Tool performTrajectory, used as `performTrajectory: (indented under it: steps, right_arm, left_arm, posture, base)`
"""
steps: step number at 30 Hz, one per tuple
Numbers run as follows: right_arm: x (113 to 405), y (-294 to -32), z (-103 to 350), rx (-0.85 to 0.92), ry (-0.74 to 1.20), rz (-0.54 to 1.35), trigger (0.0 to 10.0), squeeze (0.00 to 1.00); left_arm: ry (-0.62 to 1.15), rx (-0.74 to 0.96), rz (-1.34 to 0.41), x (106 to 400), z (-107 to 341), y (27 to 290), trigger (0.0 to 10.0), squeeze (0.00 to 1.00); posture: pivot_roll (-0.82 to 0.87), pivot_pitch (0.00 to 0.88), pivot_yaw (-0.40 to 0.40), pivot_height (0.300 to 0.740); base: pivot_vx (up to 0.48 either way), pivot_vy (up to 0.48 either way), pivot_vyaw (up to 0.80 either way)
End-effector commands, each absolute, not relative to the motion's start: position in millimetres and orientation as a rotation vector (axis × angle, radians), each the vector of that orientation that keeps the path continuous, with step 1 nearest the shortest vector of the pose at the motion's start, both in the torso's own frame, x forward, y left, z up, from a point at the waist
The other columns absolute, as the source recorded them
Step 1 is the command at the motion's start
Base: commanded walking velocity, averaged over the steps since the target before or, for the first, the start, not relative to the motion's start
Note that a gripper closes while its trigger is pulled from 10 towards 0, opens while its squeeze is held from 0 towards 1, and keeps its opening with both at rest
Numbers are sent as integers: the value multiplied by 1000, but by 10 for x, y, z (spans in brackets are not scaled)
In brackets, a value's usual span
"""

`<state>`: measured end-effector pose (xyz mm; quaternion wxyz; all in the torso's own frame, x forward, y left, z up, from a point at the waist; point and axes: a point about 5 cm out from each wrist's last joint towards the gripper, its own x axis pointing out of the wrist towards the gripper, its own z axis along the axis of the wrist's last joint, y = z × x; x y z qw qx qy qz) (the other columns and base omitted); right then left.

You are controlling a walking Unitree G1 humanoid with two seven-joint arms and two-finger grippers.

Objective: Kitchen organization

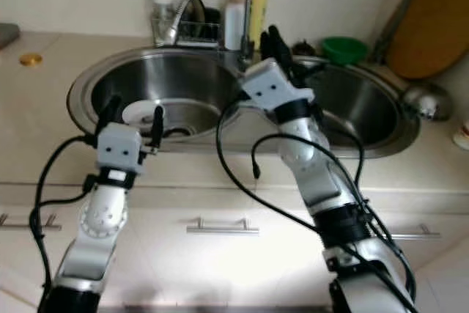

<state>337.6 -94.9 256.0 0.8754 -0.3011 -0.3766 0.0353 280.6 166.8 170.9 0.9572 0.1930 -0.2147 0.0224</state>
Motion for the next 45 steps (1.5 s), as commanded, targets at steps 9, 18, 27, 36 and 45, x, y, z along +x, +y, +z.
performTrajectory:
  steps: [9,18,27,36,45]
  right_arm:
    - [3559,-1186,2499,-548,-608,11,10000,0]
    - [3804,-1335,2301,-342,-349,51,10000,0]
    - [4002,-1548,1929,-450,-82,72,10000,0]
    - [3995,-1561,1767,-534,-29,106,10000,1000]
    - [3953,-1427,1730,-501,-68,160,10000,1000]
  left_arm:
    - [-453,390,11,2802,1719,1554,10000,0]
    - [-454,389,18,2813,1721,1550,10000,0]
    - [-454,389,28,2824,1720,1554,10000,0]
    - [-442,393,30,2820,1692,1563,10000,0]
    - [-437,390,23,2804,1683,1553,10000,0]
  posture:
    - [126,0,-82,740]
    - [128,0,-82,740]
    - [150,0,-97,740]
    - [151,0,-99,740]
    - [138,0,-92,740]
  base:
    - [118,0,0]
    - [0,0,0]
    - [0,0,0]
    - [0,0,0]
    - [0,0,0]
